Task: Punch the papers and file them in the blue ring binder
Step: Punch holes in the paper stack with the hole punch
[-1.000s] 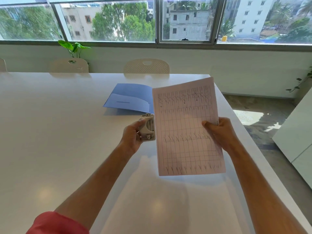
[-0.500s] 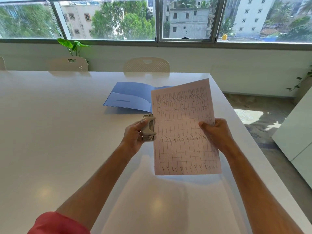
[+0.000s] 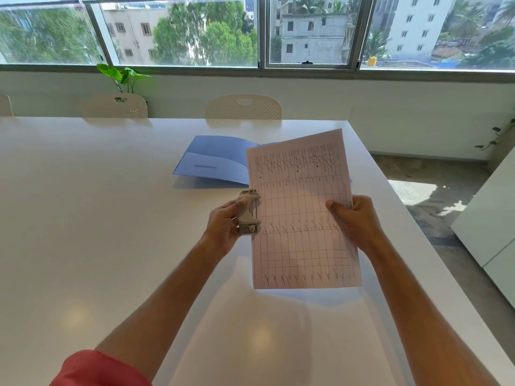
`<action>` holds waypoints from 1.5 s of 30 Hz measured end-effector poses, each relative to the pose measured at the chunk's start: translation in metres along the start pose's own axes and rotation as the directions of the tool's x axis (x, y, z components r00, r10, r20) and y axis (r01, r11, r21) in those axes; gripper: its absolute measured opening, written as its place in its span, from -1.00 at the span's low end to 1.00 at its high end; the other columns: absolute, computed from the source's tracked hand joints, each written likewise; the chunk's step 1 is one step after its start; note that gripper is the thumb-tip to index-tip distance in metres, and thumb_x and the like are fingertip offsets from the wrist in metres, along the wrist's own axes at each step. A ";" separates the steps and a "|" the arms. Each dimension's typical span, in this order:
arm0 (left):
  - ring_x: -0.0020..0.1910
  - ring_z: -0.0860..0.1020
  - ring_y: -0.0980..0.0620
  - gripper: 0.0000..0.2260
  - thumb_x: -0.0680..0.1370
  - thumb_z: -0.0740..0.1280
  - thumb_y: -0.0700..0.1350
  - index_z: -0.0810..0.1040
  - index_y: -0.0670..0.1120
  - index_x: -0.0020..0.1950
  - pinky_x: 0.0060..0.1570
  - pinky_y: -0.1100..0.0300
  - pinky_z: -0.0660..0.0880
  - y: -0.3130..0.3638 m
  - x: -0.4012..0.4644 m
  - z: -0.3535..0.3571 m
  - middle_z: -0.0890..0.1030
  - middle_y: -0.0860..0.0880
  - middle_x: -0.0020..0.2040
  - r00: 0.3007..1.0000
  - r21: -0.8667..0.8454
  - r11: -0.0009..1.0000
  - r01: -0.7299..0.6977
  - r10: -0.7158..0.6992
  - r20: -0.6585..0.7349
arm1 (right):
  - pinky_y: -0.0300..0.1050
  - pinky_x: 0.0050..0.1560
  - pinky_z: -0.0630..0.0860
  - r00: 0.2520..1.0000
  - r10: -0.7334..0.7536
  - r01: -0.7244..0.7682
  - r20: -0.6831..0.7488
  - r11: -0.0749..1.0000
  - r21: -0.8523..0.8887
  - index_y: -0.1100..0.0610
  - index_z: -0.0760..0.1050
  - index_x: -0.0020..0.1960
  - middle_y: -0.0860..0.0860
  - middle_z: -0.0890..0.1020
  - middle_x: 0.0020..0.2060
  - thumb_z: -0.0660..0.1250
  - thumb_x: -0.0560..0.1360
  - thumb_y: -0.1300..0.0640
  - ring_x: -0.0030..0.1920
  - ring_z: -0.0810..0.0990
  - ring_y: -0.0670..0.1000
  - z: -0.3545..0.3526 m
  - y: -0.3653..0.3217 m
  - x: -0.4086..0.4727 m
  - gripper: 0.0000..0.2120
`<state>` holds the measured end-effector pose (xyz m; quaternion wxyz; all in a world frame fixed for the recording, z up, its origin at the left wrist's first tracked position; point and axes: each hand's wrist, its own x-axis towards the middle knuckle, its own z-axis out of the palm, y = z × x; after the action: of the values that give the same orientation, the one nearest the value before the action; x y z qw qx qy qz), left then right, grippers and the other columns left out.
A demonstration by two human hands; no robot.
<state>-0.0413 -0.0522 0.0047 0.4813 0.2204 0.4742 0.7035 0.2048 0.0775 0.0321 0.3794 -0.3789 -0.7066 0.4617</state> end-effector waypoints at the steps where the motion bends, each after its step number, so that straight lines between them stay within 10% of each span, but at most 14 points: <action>1: -0.13 0.65 -0.17 -0.77 0.58 0.29 -0.14 0.56 -0.19 0.20 -0.26 -0.04 0.61 -0.001 0.000 0.000 0.63 -0.17 0.03 1.000 0.002 1.000 -0.002 0.002 0.001 | 0.06 -0.16 0.66 1.000 0.000 0.000 -0.003 1.000 0.004 0.13 0.61 -0.13 0.00 0.72 -0.22 0.32 0.56 0.14 -0.27 0.72 0.06 0.000 0.000 0.000 -0.86; 21: -0.01 0.59 -0.19 -0.78 0.58 0.28 -0.16 0.55 -0.21 0.17 -0.14 -0.17 0.62 -0.011 0.002 -0.001 0.58 -0.20 0.07 0.988 0.088 0.995 -0.037 0.050 -0.145 | -0.02 -0.21 0.65 0.999 0.015 -0.016 0.032 0.999 0.035 0.09 0.60 -0.13 -0.05 0.72 -0.23 0.31 0.56 0.13 -0.26 0.72 0.06 0.007 0.006 -0.003 -0.87; 27: -0.19 0.65 -0.03 -0.84 0.53 0.35 -0.20 0.59 -0.20 0.09 -0.31 0.14 0.63 -0.012 0.004 -0.001 0.65 -0.13 -0.08 0.968 0.048 0.998 -0.047 0.057 -0.245 | -0.25 -0.33 0.60 0.998 0.026 -0.032 0.057 0.995 0.097 0.06 0.61 -0.14 -0.07 0.72 -0.25 0.31 0.56 0.16 -0.24 0.72 0.03 0.011 0.006 -0.005 -0.86; 45: -0.23 0.67 -0.09 -0.78 0.56 0.31 -0.09 0.58 -0.17 0.14 -0.29 0.01 0.62 -0.006 -0.001 -0.003 0.61 -0.17 0.03 0.996 0.116 0.993 -0.030 0.041 -0.085 | -0.15 -0.29 0.63 0.994 0.090 -0.098 0.061 0.987 0.129 0.09 0.59 -0.09 0.02 0.72 -0.20 0.32 0.56 0.15 -0.22 0.72 0.07 0.010 0.017 -0.003 -0.91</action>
<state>-0.0404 -0.0544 -0.0024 0.4340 0.2250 0.5305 0.6925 0.1999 0.0762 0.0126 0.3619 -0.3731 -0.6661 0.5349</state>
